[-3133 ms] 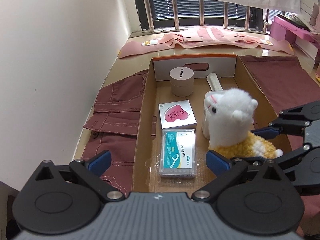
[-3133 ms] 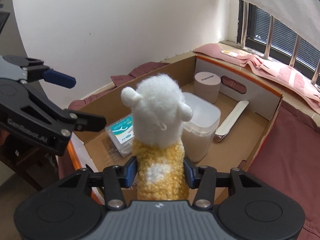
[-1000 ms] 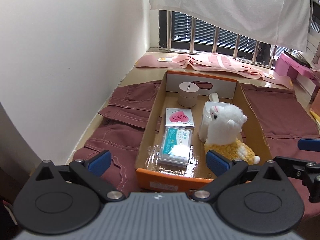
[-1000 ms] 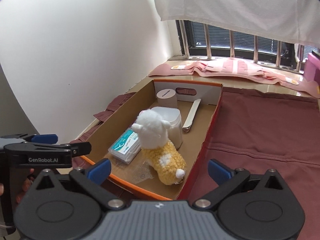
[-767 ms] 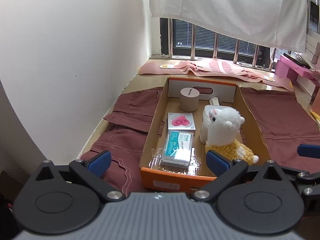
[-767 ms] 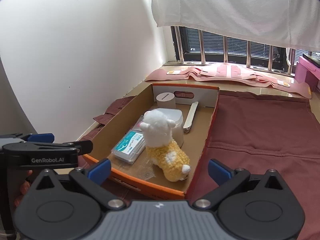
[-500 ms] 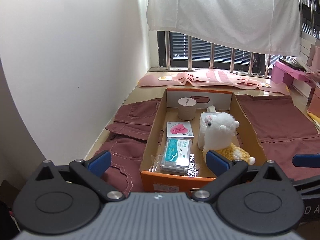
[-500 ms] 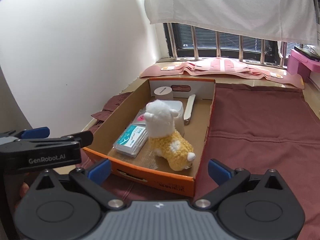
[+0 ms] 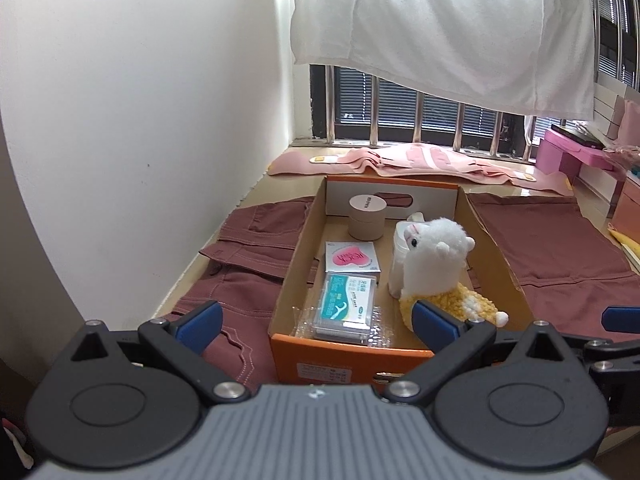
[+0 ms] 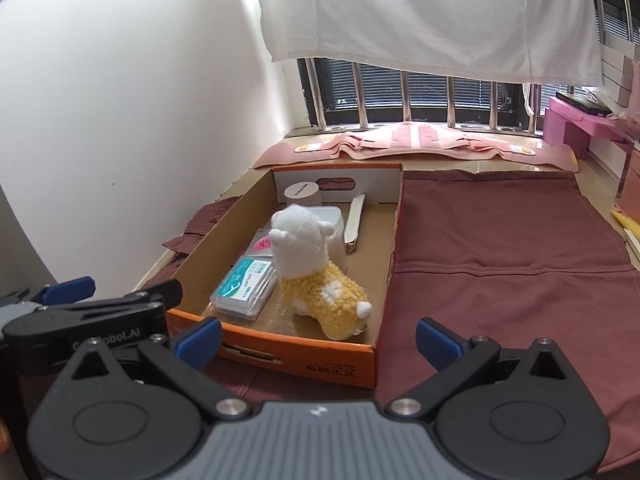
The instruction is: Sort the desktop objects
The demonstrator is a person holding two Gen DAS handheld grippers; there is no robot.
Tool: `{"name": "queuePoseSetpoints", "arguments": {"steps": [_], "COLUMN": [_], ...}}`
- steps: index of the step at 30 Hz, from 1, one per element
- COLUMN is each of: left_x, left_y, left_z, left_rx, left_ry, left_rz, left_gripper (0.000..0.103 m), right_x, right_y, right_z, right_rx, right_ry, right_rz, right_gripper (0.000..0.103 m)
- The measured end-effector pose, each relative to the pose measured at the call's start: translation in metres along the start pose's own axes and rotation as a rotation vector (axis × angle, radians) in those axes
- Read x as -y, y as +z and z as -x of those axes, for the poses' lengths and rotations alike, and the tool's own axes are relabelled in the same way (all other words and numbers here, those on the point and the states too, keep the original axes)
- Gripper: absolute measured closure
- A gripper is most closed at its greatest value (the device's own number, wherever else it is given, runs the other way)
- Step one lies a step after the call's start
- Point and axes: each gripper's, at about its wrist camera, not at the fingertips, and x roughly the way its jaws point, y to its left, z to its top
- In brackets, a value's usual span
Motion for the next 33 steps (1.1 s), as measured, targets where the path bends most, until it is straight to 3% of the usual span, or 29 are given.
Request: {"name": "queuePoseSetpoints", "arguments": {"steps": [33], "left_x": [0.005], "left_y": [-0.013], "left_z": [-0.014], "left_rx": [-0.047], "left_ry": [-0.031], "left_rz": [-0.053], "left_gripper": [0.0], "right_x": [0.009], "right_y": [-0.007], "right_z": [-0.007], "right_rx": [-0.023], "right_ry": [-0.027], "right_rz": [-0.023], "right_gripper": [0.0]}}
